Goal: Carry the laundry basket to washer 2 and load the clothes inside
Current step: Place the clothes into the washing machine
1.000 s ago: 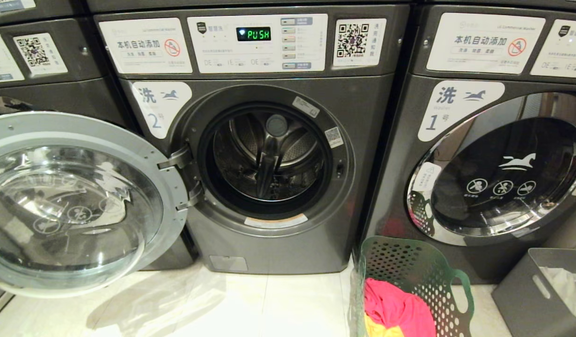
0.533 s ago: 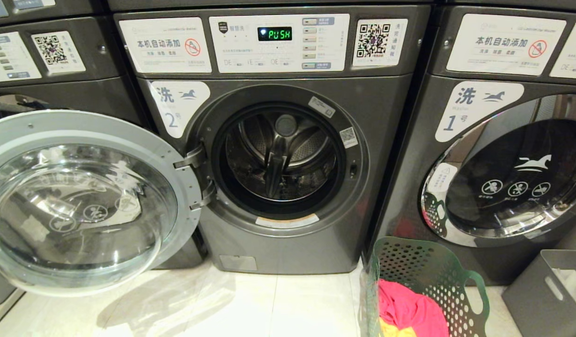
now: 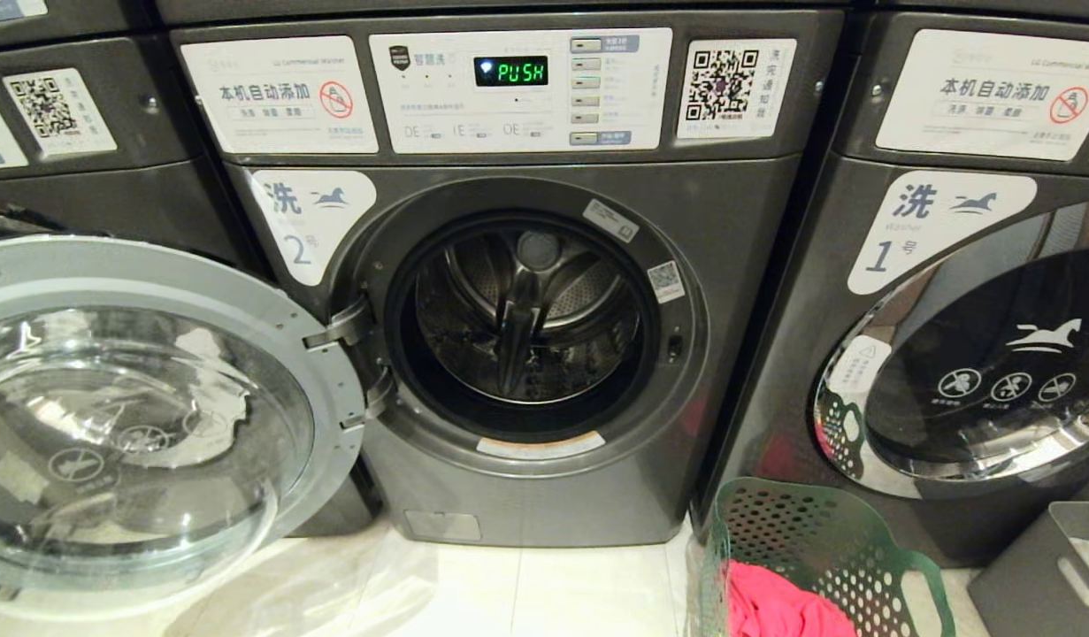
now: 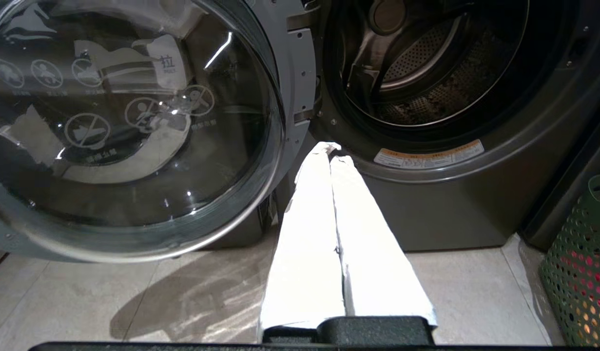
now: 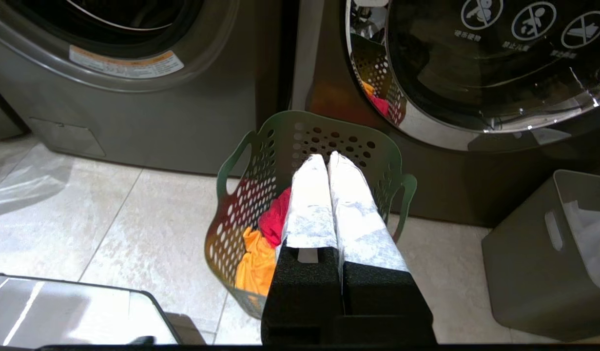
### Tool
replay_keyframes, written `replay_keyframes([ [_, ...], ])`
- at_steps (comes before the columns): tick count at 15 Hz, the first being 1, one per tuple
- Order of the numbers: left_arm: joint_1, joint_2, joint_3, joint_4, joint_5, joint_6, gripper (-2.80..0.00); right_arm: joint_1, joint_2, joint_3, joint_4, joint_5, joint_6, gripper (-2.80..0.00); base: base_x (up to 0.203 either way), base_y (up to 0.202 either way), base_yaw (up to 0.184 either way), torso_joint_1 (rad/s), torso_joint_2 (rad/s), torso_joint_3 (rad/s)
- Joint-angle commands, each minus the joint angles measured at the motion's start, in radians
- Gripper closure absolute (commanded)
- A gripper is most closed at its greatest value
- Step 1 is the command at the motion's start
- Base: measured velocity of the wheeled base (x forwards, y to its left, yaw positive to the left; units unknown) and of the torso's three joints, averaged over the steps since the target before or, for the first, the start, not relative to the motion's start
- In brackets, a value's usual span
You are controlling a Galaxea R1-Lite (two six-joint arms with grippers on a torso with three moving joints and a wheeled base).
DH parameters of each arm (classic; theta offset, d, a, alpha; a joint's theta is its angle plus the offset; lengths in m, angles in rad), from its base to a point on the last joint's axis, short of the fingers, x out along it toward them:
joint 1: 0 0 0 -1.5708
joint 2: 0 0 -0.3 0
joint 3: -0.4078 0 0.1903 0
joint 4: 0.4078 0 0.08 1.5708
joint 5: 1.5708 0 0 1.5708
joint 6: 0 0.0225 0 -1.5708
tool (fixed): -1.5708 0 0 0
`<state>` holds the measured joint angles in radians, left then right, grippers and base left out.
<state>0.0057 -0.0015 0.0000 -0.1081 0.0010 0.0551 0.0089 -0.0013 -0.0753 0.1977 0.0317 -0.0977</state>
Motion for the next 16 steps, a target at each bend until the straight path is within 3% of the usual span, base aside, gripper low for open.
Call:
replay_keyframes([
  [1, 0.000, 0.002, 0.040, -0.001, 0.001, 0.000, 0.00, 0.000, 0.000, 0.000, 0.002, 0.001, -0.001, 0.00, 0.197, 0.000, -0.001, -0.001, 0.00, 0.002],
  [4, 0.002, 0.002, 0.040, 0.001, 0.002, -0.003, 0.00, 0.000, 0.000, 0.000, 0.001, 0.001, -0.001, 0.00, 0.169, 0.000, 0.002, 0.009, 0.00, 0.001],
  [16, 0.000, 0.002, 0.040, 0.001, 0.001, -0.001, 0.00, 0.000, 0.000, 0.000, 0.002, 0.001, 0.001, 0.00, 0.000, 0.000, 0.000, 0.000, 0.00, 0.000],
])
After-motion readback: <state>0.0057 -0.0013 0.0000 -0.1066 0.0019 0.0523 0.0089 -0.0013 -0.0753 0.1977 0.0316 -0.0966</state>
